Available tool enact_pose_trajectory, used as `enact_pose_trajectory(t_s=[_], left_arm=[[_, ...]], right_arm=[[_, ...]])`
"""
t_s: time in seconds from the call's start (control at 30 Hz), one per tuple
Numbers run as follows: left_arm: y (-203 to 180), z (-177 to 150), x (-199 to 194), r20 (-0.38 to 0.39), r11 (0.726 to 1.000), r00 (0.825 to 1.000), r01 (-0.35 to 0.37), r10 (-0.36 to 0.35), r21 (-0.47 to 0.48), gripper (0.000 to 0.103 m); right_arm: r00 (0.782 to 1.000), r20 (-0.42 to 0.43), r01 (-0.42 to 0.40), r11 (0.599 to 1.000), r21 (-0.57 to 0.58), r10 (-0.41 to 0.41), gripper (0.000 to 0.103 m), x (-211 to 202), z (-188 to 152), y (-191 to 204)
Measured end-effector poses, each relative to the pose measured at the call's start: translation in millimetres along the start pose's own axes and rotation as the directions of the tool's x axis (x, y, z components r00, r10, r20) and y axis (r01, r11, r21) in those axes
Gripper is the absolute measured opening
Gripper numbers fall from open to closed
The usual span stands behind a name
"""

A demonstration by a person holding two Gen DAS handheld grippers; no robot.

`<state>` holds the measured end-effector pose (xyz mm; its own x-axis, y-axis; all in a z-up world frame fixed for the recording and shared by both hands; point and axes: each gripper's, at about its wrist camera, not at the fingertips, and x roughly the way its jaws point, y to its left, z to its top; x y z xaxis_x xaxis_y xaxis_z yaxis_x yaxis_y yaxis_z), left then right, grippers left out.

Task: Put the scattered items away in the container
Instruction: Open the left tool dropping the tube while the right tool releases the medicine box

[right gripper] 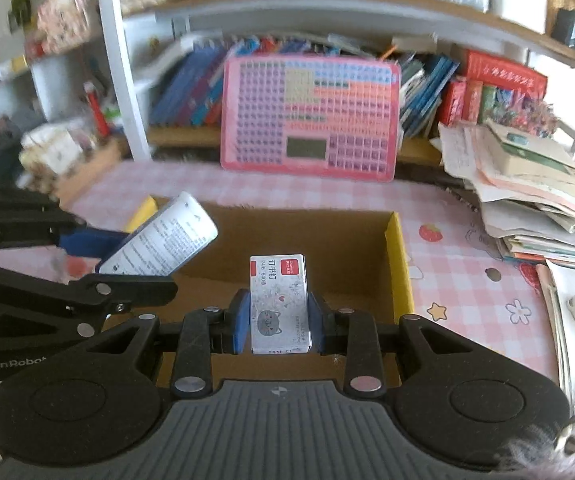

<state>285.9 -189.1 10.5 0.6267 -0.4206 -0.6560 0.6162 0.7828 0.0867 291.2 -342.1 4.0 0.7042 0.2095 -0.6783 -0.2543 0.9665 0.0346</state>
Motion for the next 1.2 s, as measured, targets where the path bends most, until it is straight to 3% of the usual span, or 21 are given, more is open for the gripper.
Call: enact_pose_trajectory(t_s=[0.23,0.33,0.6,0.7,0.87,0.97,1.2], left_arm=[[19,-3,55,-0.099,1.000,0.995,-0.009,0.009,0.003,0.031],[22,-8,62,-0.120,0.999,0.993,0.013,-0.017,-0.029,0.031],[23,-7,68,-0.123,0.999,0.992,-0.004,-0.002,-0.044,0.034],[26,-8,66,-0.134,0.999,0.991,0.011,-0.016,-0.042,0.040],[26,-8,56,-0.107,1.000,0.994,-0.012,0.009,-0.027,0.067],[22,-7,45,-0.081,0.999,0.996,-0.031,0.030,-0.015,0.071],[18,-5,5,-0.001,0.997,0.998,-0.059,0.059,-0.055,0.083]], right_arm=[[0.991,-0.127,0.021,0.995,-0.098,-0.033,0.029,61,12,0],[0.986,-0.158,0.033,0.992,-0.118,-0.051,0.029,76,13,-2],[0.971,-0.238,0.005,0.995,-0.101,-0.029,0.029,93,14,-6],[0.972,-0.233,0.012,0.997,-0.081,-0.031,0.040,92,16,-8],[0.979,-0.200,0.022,0.998,-0.056,-0.033,0.049,81,17,-10],[0.986,-0.160,0.033,0.999,-0.043,-0.040,0.055,69,18,-8],[0.997,-0.075,0.006,1.000,0.022,-0.004,0.055,28,19,-6]])
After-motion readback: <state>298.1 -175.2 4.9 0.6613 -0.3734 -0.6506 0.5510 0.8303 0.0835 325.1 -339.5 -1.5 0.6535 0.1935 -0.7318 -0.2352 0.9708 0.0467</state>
